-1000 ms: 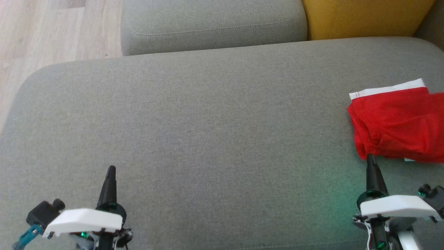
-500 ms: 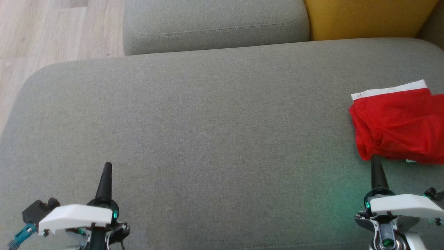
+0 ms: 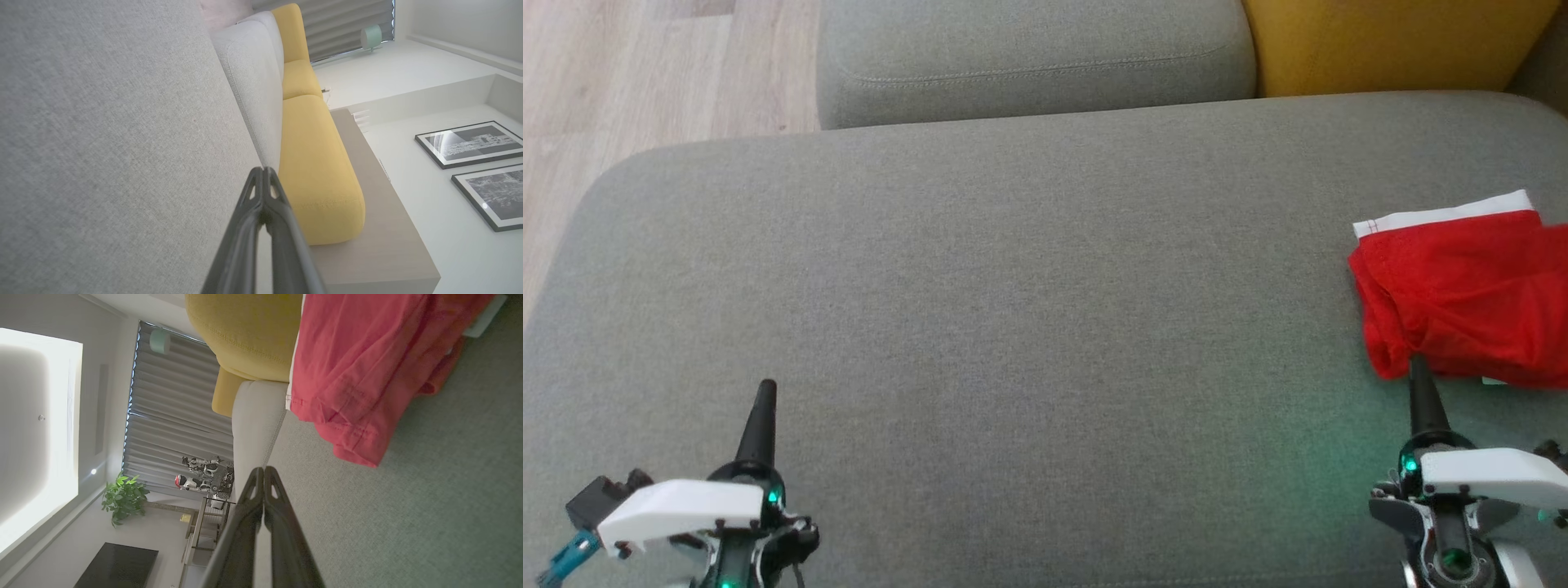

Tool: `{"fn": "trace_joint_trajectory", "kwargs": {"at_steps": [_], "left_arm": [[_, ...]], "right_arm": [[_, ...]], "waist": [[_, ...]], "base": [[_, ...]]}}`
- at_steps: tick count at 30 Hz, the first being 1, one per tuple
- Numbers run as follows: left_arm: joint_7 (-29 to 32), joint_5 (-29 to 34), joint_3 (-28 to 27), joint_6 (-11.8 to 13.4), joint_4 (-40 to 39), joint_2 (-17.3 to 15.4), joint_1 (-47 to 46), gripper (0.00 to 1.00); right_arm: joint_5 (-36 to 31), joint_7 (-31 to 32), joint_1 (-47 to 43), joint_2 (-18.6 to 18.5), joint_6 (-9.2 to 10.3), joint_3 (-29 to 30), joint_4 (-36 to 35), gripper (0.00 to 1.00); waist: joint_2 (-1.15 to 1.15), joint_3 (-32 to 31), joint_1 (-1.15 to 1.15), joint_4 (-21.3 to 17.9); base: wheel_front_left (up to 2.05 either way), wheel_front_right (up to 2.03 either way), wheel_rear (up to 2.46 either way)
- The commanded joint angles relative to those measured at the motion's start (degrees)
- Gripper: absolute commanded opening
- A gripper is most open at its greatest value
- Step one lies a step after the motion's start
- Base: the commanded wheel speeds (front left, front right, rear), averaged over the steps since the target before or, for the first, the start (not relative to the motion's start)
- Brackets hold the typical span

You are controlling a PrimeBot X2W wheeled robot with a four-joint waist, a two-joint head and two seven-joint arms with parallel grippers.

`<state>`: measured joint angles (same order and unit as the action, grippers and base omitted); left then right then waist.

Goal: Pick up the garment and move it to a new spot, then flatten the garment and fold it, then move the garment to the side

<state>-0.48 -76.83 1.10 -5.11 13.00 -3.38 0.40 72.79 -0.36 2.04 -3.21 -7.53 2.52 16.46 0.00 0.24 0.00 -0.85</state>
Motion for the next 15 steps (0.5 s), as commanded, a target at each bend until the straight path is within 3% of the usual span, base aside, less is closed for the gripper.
{"fn": "trace_joint_trajectory", "kwargs": {"at_steps": [1, 15], "left_arm": [[0.7, -1.6, -2.1, -0.6, -1.5, -1.0, -3.9, 0.0], [3.0, -9.4, -3.9, -1.5, -0.3, -1.0, -5.2, 0.0]], "right_arm": [[2.2, 0.6, 3.0, -1.2, 0.03, -0.5, -2.2, 0.0], [11.7, 2.9, 3.5, -1.1, 0.04, 0.8, -2.4, 0.0]], "waist": [[0.0, 0.0, 0.0, 0.1], [0.0, 0.0, 0.0, 0.5]], "base": [[0.0, 0.0, 0.0], [0.0, 0.0, 0.0]]}}
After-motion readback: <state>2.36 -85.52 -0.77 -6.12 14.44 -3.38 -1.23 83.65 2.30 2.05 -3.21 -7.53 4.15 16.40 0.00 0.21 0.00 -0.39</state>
